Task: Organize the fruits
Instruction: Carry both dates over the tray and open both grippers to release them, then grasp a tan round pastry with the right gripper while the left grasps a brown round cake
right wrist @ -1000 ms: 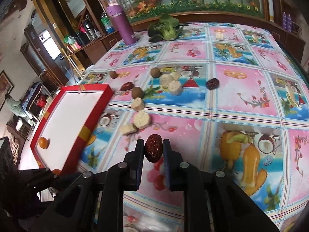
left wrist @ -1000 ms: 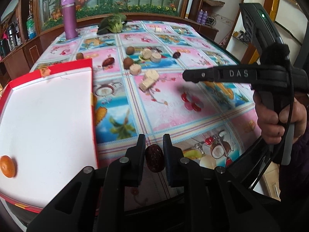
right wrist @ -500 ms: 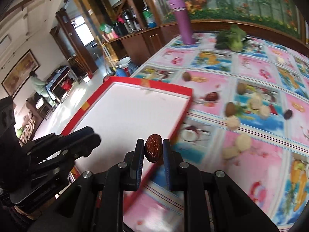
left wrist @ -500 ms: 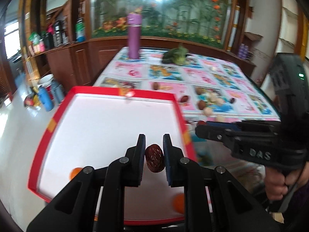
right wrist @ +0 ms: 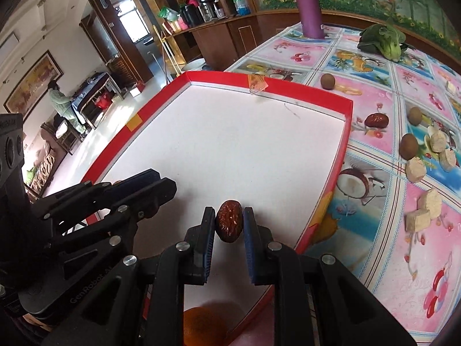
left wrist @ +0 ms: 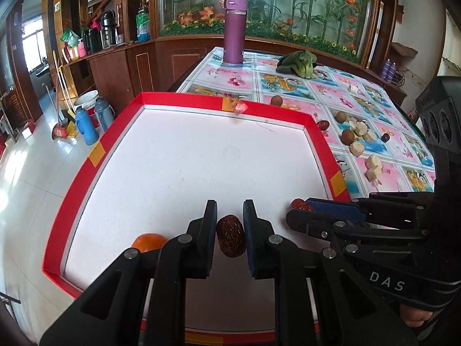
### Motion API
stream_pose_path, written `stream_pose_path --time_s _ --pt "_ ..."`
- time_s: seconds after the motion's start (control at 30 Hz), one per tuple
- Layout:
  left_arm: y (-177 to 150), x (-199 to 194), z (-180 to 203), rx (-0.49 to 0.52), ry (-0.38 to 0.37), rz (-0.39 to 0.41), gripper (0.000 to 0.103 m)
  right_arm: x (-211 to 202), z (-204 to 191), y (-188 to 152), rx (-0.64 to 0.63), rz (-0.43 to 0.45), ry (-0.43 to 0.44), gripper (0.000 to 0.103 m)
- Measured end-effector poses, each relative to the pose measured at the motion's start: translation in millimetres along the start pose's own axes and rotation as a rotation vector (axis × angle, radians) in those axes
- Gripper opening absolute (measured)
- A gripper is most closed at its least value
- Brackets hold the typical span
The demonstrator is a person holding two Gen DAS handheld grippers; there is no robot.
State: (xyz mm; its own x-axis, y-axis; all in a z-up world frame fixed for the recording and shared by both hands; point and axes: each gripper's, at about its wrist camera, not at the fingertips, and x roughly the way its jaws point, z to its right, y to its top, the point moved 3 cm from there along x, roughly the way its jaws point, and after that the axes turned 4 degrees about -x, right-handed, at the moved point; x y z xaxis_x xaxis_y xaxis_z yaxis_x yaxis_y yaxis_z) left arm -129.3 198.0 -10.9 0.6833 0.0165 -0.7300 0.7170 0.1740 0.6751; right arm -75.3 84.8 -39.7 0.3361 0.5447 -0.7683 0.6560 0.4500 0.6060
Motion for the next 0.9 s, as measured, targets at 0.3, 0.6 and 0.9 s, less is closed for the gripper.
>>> stream_pose_path --time_s 0.3,0.6,0.9 --pt "-3.4 8.4 -9.3 -0.021 0.043 -0.048 0.028 -5.2 -2.5 -6.1 -0.003 -0.013 0.0 0.029" --pt "7.3 -20.8 5.2 0.001 0.017 0.053 0.073 -58.1 46.7 -13.8 0.065 0.13 -0.051 0.033" --pt "-0.6 -25.0 55.7 0.119 -0.049 0.034 0.078 -99.0 117.5 -43.1 0.214 0.169 -0.167 0.035"
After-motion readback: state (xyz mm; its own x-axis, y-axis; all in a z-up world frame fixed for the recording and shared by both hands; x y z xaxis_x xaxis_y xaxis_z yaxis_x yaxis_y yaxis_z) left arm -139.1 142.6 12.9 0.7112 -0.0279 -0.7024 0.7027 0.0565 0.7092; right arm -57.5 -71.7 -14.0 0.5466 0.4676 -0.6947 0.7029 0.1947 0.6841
